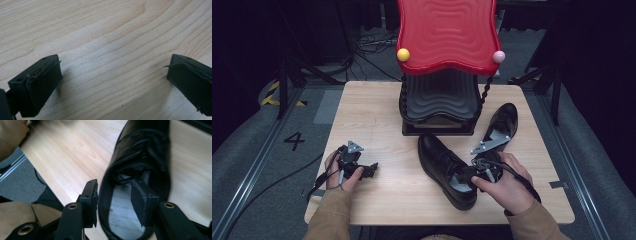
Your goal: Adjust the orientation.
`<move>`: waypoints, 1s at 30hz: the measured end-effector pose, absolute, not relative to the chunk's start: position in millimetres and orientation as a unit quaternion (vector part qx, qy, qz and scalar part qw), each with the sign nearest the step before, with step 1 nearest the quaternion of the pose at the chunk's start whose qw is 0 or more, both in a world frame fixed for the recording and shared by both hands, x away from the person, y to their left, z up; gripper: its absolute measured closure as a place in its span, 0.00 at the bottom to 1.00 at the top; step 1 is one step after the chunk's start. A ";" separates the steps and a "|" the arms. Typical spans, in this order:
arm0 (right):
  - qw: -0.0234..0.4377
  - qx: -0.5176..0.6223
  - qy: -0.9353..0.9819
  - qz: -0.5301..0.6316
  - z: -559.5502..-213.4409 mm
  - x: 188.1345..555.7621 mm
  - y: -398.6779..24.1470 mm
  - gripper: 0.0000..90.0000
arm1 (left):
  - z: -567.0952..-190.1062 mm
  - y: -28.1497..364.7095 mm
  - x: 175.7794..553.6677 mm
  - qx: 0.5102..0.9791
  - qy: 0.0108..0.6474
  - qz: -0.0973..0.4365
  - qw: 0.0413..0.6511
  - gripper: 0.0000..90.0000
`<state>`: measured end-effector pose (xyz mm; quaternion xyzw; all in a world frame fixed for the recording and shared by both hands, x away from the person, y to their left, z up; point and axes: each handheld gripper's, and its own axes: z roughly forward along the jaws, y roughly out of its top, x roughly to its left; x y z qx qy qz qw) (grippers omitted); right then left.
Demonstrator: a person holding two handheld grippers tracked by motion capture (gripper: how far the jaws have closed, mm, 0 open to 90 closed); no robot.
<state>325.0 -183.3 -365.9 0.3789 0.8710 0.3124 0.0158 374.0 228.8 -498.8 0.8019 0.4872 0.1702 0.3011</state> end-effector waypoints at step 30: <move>0.107 0.480 0.826 0.274 -371.4 422.2 -255.9 0.51 | -498.7 229.1 374.8 0.804 0.485 0.170 0.300 0.00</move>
